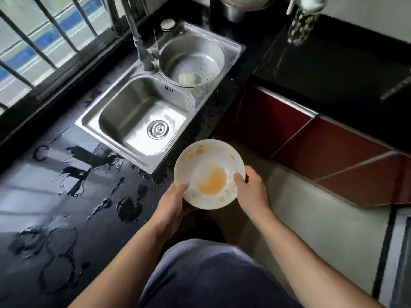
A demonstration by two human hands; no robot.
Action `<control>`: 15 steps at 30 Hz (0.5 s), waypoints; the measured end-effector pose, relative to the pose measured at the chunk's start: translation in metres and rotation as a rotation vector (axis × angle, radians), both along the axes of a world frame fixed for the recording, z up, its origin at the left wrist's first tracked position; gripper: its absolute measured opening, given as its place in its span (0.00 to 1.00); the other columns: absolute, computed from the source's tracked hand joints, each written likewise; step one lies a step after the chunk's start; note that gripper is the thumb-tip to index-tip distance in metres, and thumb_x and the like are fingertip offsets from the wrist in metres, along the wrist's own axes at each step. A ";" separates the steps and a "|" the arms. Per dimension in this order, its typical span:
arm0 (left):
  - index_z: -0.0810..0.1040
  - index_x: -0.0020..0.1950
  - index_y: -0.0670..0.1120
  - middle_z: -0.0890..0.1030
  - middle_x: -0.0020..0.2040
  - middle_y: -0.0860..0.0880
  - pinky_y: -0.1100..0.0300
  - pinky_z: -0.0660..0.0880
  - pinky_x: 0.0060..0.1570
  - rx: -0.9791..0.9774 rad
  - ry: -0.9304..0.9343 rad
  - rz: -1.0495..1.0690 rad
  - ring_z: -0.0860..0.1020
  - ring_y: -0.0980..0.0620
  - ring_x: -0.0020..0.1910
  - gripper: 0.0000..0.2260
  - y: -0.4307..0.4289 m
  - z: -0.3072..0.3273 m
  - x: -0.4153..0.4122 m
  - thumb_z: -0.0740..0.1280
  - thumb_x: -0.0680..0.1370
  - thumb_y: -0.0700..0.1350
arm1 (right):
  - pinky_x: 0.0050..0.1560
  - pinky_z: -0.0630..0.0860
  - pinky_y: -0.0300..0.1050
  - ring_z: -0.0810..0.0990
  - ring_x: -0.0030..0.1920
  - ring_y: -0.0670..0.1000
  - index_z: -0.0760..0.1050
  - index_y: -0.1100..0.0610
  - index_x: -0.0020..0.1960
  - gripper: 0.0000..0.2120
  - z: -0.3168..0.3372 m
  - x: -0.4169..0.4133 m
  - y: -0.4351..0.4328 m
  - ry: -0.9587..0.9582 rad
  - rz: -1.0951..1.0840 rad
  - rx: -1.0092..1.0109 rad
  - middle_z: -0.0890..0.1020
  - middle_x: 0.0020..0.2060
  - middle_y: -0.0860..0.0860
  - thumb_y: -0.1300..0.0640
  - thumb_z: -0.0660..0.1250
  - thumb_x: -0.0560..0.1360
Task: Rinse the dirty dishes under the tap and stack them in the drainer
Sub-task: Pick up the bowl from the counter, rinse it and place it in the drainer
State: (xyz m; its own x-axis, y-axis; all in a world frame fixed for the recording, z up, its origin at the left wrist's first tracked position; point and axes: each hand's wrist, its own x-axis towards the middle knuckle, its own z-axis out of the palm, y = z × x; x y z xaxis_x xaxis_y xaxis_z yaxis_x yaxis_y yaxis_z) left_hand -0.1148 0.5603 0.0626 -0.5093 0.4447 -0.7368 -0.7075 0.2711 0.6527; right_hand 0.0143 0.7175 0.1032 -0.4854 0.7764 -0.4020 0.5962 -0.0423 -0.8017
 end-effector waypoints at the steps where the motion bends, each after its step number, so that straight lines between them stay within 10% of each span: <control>1: 0.80 0.63 0.53 0.88 0.55 0.47 0.49 0.85 0.46 0.004 -0.022 0.010 0.87 0.44 0.52 0.12 0.014 0.000 -0.011 0.64 0.80 0.46 | 0.41 0.77 0.41 0.79 0.47 0.48 0.77 0.50 0.54 0.08 0.003 -0.012 0.014 -0.001 -0.001 0.003 0.81 0.46 0.44 0.55 0.59 0.82; 10: 0.77 0.68 0.48 0.84 0.62 0.41 0.35 0.74 0.69 -0.048 0.021 0.058 0.80 0.38 0.64 0.20 0.113 0.021 -0.091 0.64 0.75 0.45 | 0.53 0.80 0.56 0.80 0.53 0.56 0.79 0.50 0.52 0.10 0.021 -0.117 0.128 -0.045 0.119 0.047 0.84 0.44 0.47 0.48 0.61 0.80; 15: 0.81 0.57 0.53 0.88 0.51 0.46 0.38 0.79 0.62 -0.137 0.044 0.308 0.83 0.39 0.57 0.17 0.155 0.003 -0.151 0.64 0.69 0.48 | 0.52 0.80 0.47 0.82 0.54 0.47 0.81 0.45 0.58 0.14 0.001 -0.220 0.193 -0.063 0.373 -0.015 0.85 0.46 0.43 0.43 0.60 0.79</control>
State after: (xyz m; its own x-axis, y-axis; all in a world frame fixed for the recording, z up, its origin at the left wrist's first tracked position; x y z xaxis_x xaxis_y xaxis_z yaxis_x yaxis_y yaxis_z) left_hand -0.2659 0.7151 0.0654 -0.6369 0.1630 -0.7535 -0.7419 0.1360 0.6565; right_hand -0.2055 0.9103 0.1045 -0.7077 0.5446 -0.4501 0.6209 0.1755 -0.7640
